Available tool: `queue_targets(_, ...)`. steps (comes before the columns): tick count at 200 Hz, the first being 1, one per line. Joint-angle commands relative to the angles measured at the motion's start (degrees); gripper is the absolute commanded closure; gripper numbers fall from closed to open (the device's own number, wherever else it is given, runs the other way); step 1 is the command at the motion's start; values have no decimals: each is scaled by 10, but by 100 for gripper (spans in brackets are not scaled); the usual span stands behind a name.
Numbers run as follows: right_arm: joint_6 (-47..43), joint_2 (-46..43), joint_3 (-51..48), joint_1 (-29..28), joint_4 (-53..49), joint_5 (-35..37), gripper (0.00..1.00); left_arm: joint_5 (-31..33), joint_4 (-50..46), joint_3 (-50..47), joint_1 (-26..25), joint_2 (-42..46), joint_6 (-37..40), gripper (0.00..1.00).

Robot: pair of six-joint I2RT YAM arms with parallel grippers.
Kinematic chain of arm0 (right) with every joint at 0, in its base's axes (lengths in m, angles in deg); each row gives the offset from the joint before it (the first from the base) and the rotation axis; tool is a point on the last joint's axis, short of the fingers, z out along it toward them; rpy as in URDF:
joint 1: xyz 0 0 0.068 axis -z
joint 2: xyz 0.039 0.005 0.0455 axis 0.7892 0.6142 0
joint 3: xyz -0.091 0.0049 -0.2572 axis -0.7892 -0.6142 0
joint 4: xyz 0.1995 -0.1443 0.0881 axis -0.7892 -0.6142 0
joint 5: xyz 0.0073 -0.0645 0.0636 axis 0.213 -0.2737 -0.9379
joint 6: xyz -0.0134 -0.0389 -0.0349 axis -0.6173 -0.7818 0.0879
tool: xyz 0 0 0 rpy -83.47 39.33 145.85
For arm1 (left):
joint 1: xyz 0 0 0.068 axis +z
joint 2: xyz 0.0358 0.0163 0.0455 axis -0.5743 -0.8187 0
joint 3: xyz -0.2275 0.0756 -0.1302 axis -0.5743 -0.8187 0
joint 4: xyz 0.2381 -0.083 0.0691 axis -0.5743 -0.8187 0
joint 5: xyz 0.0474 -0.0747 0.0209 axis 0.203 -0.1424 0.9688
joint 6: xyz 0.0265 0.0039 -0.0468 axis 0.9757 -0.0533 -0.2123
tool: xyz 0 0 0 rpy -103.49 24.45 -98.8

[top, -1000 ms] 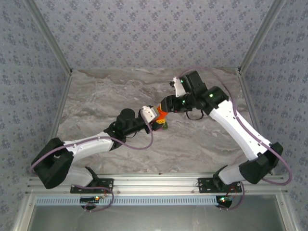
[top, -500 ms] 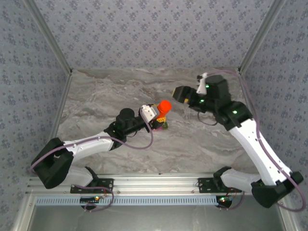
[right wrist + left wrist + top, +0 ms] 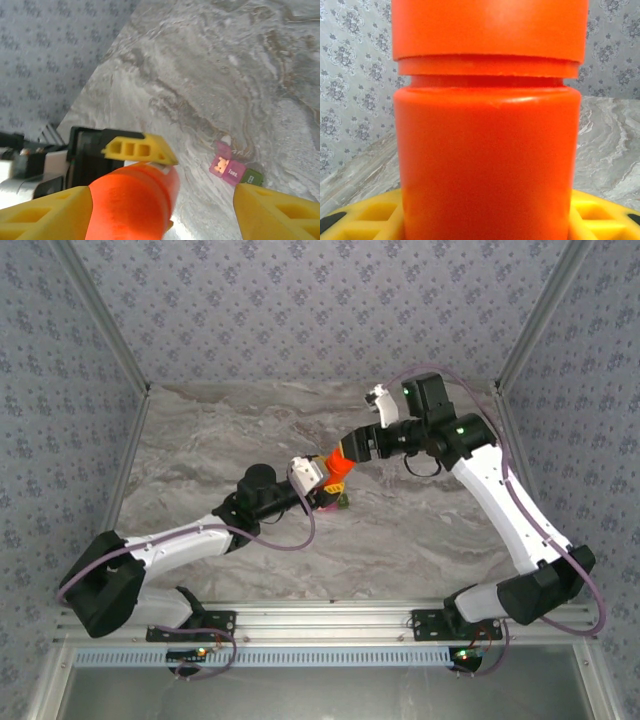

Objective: Sort the pills into containers

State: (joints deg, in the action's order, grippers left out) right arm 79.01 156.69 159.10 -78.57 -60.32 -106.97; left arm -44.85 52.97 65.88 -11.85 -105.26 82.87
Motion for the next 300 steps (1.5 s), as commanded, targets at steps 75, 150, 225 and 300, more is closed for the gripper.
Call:
queue_targets(75,-36,4,-5,-29,-35,-15,31,-10,11,20,2,12,-8,100)
queue_targets(150,-26,15,-2,-34,-51,-12,46,-9,13,21,3,11,-8,100)
queue_targets(225,366,-57,-148,-113,133,193,55,-1,27,26,3,2,-10,100)
queue_targets(300,342,-196,-147,-52,125,237,26,3,11,21,7,16,-7,100)
